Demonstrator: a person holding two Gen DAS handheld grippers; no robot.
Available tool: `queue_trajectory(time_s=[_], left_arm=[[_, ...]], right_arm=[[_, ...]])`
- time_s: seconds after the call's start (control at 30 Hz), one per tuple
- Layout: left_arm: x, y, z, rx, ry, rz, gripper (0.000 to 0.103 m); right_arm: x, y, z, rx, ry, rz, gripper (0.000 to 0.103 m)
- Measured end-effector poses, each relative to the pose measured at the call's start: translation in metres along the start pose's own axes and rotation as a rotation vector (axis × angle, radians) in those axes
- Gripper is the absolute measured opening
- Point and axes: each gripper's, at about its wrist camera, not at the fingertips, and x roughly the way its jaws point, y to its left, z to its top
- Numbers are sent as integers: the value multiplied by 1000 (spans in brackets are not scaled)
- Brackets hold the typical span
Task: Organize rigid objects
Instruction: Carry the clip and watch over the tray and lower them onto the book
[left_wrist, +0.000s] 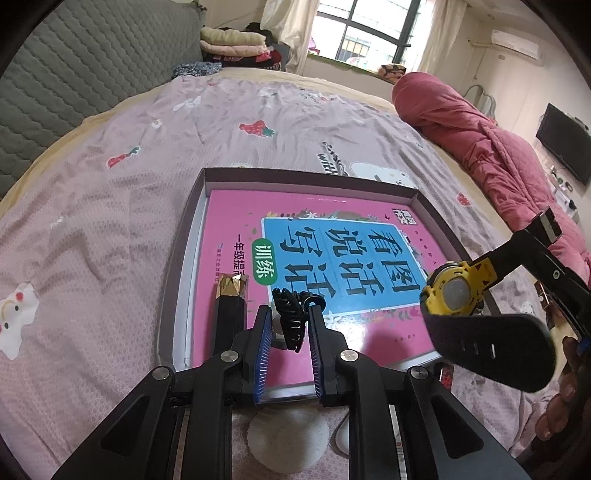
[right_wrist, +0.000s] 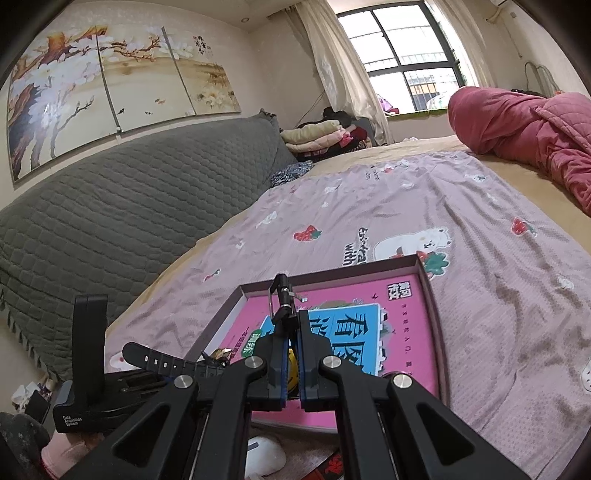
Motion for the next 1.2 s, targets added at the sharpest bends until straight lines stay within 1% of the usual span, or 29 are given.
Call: queue_trajectory(time_s=[0.3, 0.67, 0.83, 1.0, 1.2], left_arm=[[2, -1, -2, 11, 9, 6, 20], [5, 0, -2, 5, 16, 11, 20], [6, 2, -3, 4, 19, 13, 20], [8, 3, -3, 1, 23, 16, 20], [9, 4, -3, -4, 24, 21, 20]], right_arm=[[8, 6, -7, -16, 30, 10, 4], [18, -4, -16, 14, 78, -32, 4], [20, -4, -19, 14, 89, -39, 4], [22, -5, -21, -1, 102, -71, 4], [22, -9, -23, 12, 108, -94, 4]])
